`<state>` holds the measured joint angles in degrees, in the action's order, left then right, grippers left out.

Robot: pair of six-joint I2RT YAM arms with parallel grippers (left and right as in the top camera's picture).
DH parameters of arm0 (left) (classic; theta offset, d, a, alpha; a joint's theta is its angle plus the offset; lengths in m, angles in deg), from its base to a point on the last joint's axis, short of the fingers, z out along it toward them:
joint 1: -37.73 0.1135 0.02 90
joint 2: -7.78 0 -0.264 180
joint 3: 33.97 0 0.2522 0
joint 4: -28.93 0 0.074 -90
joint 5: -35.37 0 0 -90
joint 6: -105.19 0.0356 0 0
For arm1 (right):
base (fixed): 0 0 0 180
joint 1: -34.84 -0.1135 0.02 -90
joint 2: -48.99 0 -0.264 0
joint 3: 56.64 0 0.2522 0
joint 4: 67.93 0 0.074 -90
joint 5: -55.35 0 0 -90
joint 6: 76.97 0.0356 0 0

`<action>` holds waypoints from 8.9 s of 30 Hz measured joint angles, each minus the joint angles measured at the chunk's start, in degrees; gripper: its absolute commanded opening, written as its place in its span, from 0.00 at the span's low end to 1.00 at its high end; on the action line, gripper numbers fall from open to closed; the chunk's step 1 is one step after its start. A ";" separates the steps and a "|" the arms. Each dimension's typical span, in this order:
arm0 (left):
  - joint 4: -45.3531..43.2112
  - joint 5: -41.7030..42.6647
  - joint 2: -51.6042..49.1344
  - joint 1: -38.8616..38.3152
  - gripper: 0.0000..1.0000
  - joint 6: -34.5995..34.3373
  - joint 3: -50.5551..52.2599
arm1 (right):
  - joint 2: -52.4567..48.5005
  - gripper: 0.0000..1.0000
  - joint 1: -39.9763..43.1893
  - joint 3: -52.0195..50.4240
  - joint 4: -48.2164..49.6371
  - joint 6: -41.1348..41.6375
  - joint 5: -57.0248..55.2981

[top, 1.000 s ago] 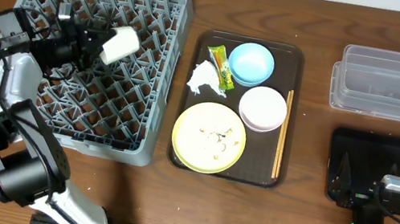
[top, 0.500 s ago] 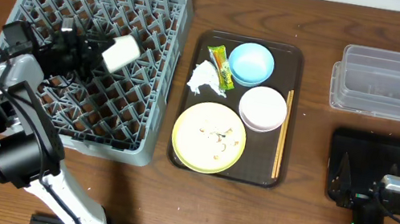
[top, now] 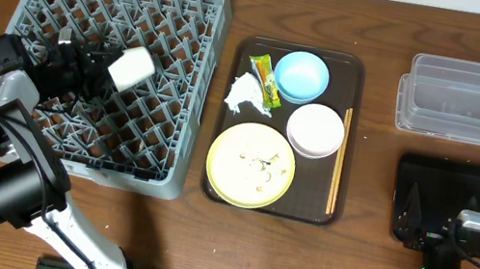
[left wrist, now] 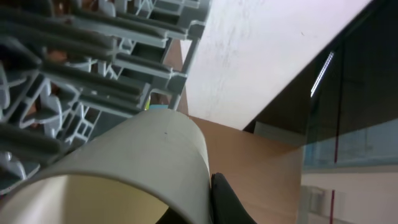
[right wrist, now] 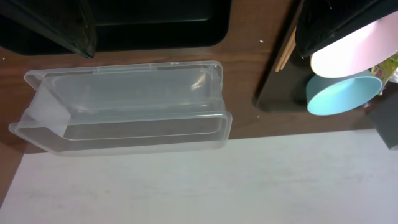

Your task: Sort waste into correct bins and load items into the dishwasher

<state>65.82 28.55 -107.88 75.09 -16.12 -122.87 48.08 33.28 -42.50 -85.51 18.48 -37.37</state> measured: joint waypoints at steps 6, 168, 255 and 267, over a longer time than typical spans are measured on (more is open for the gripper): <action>8.85 -2.56 0.07 0.50 0.08 1.14 -1.22 | 0.00 0.99 0.00 0.00 0.00 0.00 0.00; 35.71 -78.18 35.26 -60.87 0.98 -14.56 -0.22 | 0.00 0.99 0.00 0.00 0.00 0.00 0.00; 9.62 -85.96 6.03 -83.34 0.59 22.73 -11.67 | 0.00 0.99 0.00 0.00 0.00 0.00 0.00; 9.42 -83.82 -0.37 -83.34 0.59 22.58 -11.63 | 0.00 0.99 0.00 0.00 0.00 0.00 0.00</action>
<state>75.24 -55.27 -108.25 -8.25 6.46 -134.49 48.08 33.28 -42.50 -85.51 18.48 -37.37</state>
